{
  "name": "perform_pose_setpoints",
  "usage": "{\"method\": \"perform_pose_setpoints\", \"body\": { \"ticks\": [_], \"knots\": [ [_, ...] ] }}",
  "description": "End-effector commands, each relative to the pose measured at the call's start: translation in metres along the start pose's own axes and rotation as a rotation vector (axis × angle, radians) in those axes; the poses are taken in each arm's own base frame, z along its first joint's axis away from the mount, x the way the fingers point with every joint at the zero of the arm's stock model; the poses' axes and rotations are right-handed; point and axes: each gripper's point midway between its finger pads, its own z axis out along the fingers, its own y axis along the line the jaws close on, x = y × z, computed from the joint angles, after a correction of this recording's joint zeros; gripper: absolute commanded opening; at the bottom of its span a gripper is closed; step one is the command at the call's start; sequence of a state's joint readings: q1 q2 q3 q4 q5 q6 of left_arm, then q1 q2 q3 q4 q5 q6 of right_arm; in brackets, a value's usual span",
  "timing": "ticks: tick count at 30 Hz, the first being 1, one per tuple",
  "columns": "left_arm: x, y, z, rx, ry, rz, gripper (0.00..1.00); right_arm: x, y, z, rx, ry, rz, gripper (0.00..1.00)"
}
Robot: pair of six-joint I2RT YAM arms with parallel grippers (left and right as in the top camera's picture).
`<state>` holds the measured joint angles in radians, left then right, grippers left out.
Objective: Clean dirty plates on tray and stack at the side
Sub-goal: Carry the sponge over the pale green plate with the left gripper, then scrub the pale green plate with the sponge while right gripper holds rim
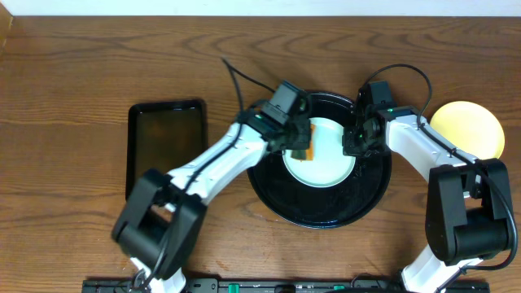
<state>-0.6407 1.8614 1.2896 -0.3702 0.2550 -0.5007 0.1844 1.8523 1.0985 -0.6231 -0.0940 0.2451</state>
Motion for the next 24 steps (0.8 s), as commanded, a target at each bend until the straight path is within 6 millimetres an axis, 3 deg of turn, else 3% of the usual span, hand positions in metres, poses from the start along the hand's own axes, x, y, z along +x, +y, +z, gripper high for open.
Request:
{"method": "perform_pose_setpoints", "body": {
  "ticks": [1,4,6,11,15,24],
  "knots": [
    [0.002,-0.017,0.015,0.043,0.005,-0.017,0.07,0.015,-0.005,0.017,0.027,0.050,0.029,0.01],
    [0.010,-0.029,0.032,0.098,0.032,-0.004,0.07,0.015,-0.005,0.018,0.027,0.050,0.029,0.01],
    [0.016,-0.026,0.043,0.097,0.055,-0.009,0.07,0.015,-0.005,0.018,0.027,0.050,0.029,0.01],
    [0.022,0.010,0.063,-0.040,0.068,-0.008,0.07,0.017,-0.006,0.017,0.028,0.056,0.029,0.01],
    [0.013,0.046,0.060,-0.234,0.004,0.080,0.07,0.021,-0.007,0.017,0.035,0.071,0.044,0.01],
    [0.003,0.079,0.048,-0.438,-0.034,0.224,0.08,0.038,-0.024,0.023,0.119,0.096,0.205,0.01]
  ]
}}
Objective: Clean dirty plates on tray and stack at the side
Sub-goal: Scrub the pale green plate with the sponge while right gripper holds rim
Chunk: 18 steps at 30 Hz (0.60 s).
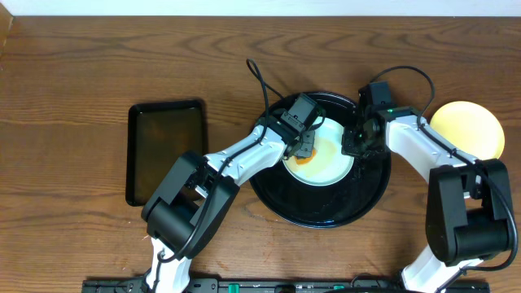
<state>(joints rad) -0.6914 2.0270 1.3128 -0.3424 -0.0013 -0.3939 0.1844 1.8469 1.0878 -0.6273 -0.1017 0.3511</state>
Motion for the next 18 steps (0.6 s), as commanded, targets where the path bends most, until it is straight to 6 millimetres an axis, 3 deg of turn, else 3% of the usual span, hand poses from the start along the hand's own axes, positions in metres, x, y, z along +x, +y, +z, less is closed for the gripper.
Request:
{"method": "perform_pose_setpoints", "body": {
  "ticks": [1,8,18],
  "knots": [
    [-0.002,0.041,0.004,-0.203,-0.022,0.090,0.07,0.033,-0.029,0.024,0.133,0.082,0.105,0.01],
    [-0.014,0.061,-0.014,-0.350,-0.029,0.126,0.07,0.037,-0.032,0.026,0.143,0.088,0.105,0.01],
    [-0.043,0.051,-0.058,-0.337,-0.072,0.112,0.07,0.037,-0.032,0.026,0.143,0.088,0.105,0.01]
  ]
}}
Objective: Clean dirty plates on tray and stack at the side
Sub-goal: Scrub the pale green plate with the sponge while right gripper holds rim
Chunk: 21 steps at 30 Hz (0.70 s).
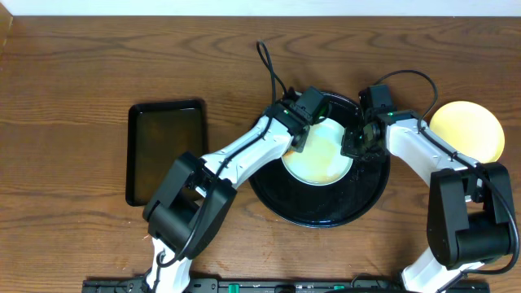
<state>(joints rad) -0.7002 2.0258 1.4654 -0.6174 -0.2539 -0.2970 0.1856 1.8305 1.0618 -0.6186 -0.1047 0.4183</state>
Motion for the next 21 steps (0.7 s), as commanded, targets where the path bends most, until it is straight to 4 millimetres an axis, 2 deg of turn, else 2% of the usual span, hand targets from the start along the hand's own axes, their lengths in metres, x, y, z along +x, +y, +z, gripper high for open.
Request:
{"method": "perform_pose_setpoints", "body": {
  "ticks": [1,4,6,9,11,15,19,21],
  "knots": [
    [-0.024,0.024,-0.025,-0.061,-0.080,-0.037,0.07,0.029,-0.033,0.026,0.148,0.081,0.039,0.01],
    [-0.022,0.011,-0.029,0.024,-0.062,-0.045,0.07,0.029,-0.033,0.026,0.148,0.081,0.039,0.01],
    [-0.018,-0.009,-0.029,0.139,-0.032,-0.068,0.08,0.029,-0.033,0.026,0.148,0.081,0.039,0.01],
    [-0.018,-0.056,-0.036,0.397,0.001,-0.067,0.07,0.029,-0.033,0.026,0.148,0.081,0.039,0.01],
    [-0.019,-0.073,-0.039,0.491,0.014,-0.092,0.08,0.029,-0.033,0.026,0.148,0.081,0.039,0.01],
    [-0.018,-0.085,-0.028,0.535,0.051,-0.176,0.07,0.029,-0.033,0.026,0.148,0.081,0.039,0.01],
    [-0.009,-0.106,-0.016,0.620,0.102,-0.171,0.07,0.028,-0.033,0.026,0.146,0.078,0.039,0.01],
    [-0.002,-0.107,-0.006,0.605,0.128,-0.169,0.08,0.028,-0.033,0.026,0.146,0.077,0.039,0.01]
  ]
}}
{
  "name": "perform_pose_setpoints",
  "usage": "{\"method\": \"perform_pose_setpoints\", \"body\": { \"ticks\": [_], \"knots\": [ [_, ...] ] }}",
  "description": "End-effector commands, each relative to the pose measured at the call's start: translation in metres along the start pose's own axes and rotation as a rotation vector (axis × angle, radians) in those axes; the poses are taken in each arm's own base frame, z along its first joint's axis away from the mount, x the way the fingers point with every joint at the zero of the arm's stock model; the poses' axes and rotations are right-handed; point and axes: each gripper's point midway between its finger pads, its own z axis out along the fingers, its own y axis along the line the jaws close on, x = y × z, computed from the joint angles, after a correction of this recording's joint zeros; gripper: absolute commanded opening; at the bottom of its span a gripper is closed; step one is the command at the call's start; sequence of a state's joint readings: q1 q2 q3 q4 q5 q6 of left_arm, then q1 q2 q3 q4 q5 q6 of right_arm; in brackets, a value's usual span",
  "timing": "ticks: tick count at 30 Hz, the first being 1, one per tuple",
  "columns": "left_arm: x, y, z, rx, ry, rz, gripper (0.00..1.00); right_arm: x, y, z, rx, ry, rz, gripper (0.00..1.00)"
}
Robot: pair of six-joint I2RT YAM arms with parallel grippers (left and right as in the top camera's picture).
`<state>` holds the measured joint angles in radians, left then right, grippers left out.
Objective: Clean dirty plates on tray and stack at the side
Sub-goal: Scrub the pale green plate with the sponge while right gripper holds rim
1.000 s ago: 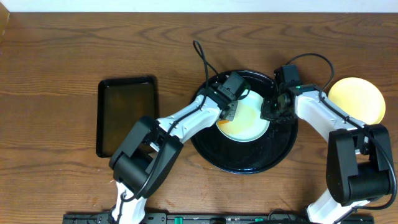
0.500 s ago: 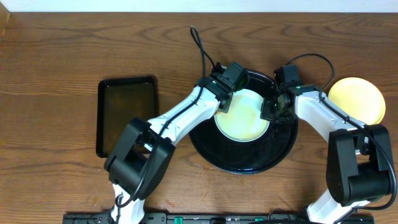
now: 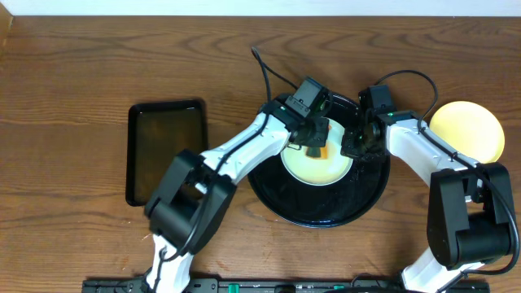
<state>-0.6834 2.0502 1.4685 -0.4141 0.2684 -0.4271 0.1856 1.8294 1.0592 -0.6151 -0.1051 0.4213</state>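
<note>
A pale yellow-green plate (image 3: 319, 163) lies in the round black tray (image 3: 326, 207). My left gripper (image 3: 314, 145) is over the plate's upper middle, shut on an orange sponge (image 3: 317, 150) that presses on the plate. My right gripper (image 3: 356, 145) is at the plate's right rim and appears shut on it; its fingertips are hidden under the wrist. A yellow plate (image 3: 467, 129) sits on the table at the far right.
A flat black rectangular tray (image 3: 165, 150) lies on the table to the left. Cables loop from both wrists above the round tray. The table's back edge runs along the top of the view.
My left gripper with the sponge has moved from the plate's upper left rim to the right, onto its upper middle. The right gripper has stayed at the right rim.
The left gripper held the sponge on the plate's left part while the right gripper stayed at the right rim. Then the sponge was at the lower left, then at the upper left rim, and now on the upper middle. The plate has kept its place in the tray.
</note>
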Motion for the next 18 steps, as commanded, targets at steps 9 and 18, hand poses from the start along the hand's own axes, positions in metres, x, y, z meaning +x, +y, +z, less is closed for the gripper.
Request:
{"method": "perform_pose_setpoints", "body": {
  "ticks": [9,18],
  "knots": [
    [0.018,0.066,0.002,-0.326,0.055,0.027,0.07,0.028,-0.033,0.026,0.147,0.080,0.029,0.01],
    [-0.016,0.091,-0.082,-0.592,-0.126,0.098,0.07,0.028,-0.033,0.026,0.147,0.080,0.029,0.01]
  ]
}}
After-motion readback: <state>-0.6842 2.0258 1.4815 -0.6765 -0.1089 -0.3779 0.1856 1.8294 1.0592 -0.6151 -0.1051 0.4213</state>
